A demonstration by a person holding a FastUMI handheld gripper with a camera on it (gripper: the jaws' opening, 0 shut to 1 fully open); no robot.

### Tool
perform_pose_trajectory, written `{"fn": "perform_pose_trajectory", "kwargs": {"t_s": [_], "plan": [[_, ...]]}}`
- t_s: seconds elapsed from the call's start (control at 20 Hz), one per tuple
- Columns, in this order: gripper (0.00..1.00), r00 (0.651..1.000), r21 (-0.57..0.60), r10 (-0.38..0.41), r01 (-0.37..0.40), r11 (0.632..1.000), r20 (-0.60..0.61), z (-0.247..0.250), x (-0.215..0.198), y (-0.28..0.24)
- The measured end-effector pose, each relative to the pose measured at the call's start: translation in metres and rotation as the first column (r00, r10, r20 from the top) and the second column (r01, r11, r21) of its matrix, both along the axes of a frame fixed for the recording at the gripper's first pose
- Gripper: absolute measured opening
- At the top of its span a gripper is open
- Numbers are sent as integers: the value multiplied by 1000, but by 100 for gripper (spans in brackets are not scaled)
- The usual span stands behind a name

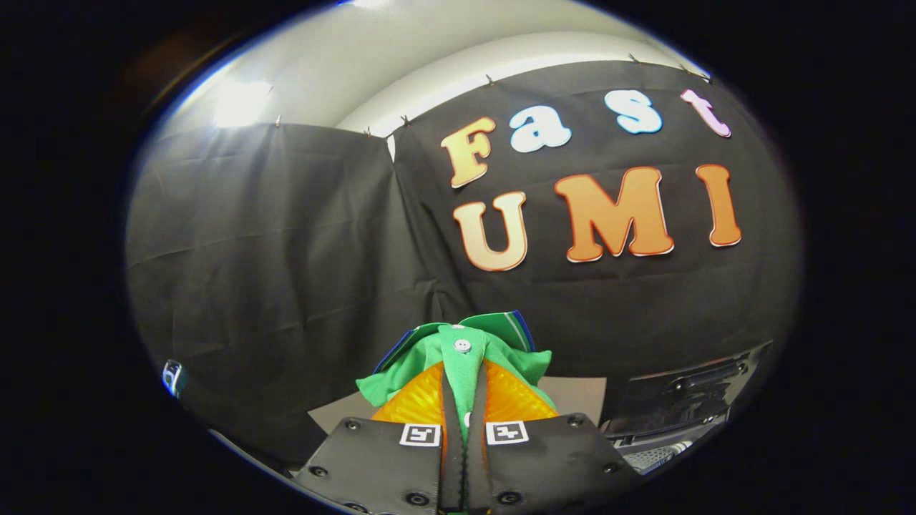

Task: Put the clothes into the washing machine and then close the washing machine lid.

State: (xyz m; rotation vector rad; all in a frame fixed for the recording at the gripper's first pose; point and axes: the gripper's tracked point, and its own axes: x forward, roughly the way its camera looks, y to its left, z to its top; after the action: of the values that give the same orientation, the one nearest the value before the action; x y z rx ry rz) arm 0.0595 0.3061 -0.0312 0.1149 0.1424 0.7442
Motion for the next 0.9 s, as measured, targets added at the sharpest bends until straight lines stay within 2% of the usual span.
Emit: {"fn": "perform_pose_trajectory", "kwargs": {"t_s": [0.15,0.45,0.9], "plan": [[10,999,5,-36,36,999,19,15,8,-39],[10,988,36,-155,154,987,24,29,43,-132],[10,948,-6,-316,316,949,-26,1,94,-277]]}}
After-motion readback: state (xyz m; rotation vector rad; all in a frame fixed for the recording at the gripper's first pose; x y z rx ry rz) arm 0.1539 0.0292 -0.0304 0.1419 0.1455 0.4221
